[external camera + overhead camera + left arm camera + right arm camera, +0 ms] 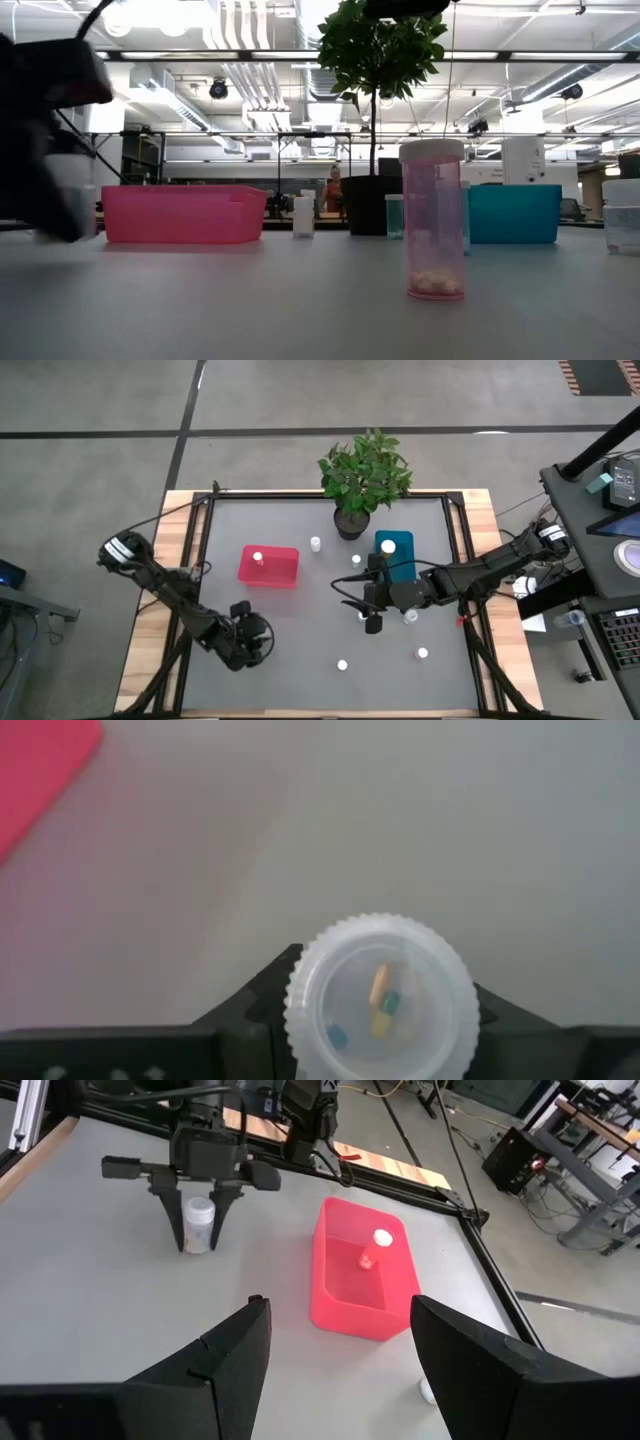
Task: Pick and place medicine bottles into bin by pill shape (circle, oval)
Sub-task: Put the large transparent pill bottle into the blue bin
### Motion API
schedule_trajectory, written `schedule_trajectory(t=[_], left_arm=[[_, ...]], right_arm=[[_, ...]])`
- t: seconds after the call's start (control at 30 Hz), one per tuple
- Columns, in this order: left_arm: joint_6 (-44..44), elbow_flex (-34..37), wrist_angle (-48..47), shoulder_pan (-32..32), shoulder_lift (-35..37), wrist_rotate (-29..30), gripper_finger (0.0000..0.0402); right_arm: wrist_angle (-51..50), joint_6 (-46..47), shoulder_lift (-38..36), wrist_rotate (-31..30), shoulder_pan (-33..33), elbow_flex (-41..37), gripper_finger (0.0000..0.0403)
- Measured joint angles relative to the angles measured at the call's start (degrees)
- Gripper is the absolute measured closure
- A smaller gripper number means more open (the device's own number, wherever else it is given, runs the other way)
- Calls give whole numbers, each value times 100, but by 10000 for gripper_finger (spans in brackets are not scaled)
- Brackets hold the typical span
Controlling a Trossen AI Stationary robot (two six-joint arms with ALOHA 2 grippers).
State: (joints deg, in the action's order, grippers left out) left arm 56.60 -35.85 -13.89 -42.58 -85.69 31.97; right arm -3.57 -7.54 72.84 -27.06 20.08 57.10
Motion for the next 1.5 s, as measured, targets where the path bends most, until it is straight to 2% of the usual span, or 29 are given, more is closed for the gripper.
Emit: schedule_trajectory(t=[0.13,0.43,0.7,0.83,1.03,1.23,1.5], left_arm=[[-74,-229,-6,372,19,12,281],[-1120,-837,33,1377,18,-36,279],[-1684,-1040,457,2166,-228,-641,277],[-2106,-1236,665,2383,-521,-740,277],[-2249,-1624,641,2556,-1081,-1136,277],[-2252,-2010,650,2549,-1565,-1442,276],[-1799,-2014,765,2556,-1861,-1636,276]], right_arm=[[0,-22,0,1,0,0,175],[-12,-60,0,1,0,0,175],[-89,18,0,0,0,0,175],[-191,86,0,0,0,0,175],[-219,101,0,1,0,-4,175],[-216,110,0,0,0,-24,175],[-216,161,0,2,0,-37,175]])
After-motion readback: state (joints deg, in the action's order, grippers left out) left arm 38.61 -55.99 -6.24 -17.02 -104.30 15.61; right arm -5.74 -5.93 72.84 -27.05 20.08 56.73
